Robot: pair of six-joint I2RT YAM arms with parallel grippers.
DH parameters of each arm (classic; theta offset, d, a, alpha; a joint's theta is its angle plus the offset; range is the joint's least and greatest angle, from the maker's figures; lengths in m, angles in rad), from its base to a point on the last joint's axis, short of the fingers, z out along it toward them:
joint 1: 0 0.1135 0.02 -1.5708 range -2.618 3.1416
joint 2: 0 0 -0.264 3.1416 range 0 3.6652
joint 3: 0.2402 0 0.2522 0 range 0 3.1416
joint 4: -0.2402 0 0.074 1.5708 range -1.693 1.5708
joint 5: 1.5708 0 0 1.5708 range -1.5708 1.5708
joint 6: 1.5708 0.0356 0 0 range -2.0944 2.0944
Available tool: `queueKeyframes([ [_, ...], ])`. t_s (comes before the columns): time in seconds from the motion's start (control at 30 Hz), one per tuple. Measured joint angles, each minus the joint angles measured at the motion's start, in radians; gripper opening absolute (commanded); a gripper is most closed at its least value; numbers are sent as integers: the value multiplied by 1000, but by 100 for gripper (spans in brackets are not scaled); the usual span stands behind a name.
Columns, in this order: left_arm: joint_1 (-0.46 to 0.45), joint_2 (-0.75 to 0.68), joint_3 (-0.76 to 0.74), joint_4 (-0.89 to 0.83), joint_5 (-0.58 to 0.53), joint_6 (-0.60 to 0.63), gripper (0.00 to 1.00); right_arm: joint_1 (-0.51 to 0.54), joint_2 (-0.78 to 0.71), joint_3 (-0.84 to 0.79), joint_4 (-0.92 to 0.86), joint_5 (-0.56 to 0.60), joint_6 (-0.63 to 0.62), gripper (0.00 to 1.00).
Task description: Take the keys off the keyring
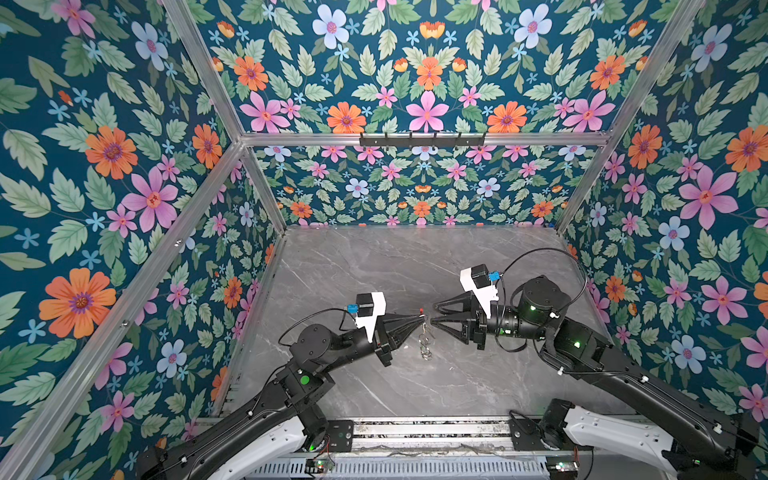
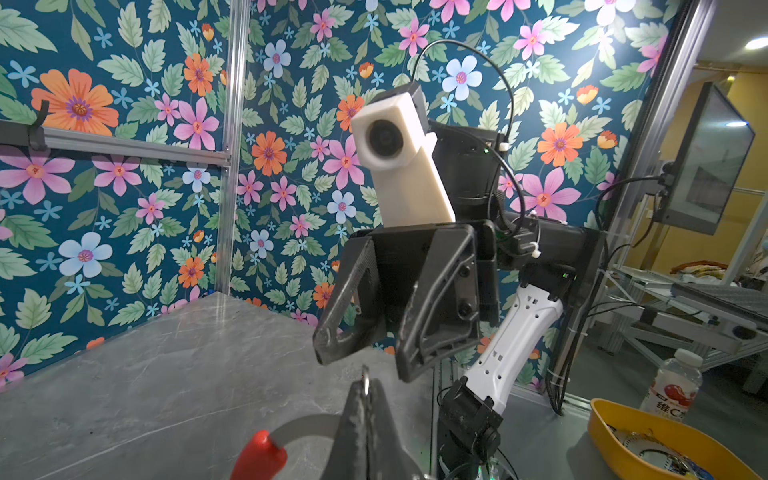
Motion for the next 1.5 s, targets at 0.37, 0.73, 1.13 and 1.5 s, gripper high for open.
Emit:
queueKeyframes([
  [0.37,0,16,-28,112,17,-31,0,-2,41,11,58,-116,46,17],
  [0.73,-1,25,-31,148,19,-56,0,-5,40,12,61,-114,50,0],
  [1.13,1,-47,-29,80,-39,-77,42,-3,19,80,-99,-87,8,0],
  [1.5,1,-43,27,-68,9,-52,41,-4,24,129,-259,-53,-58,0],
])
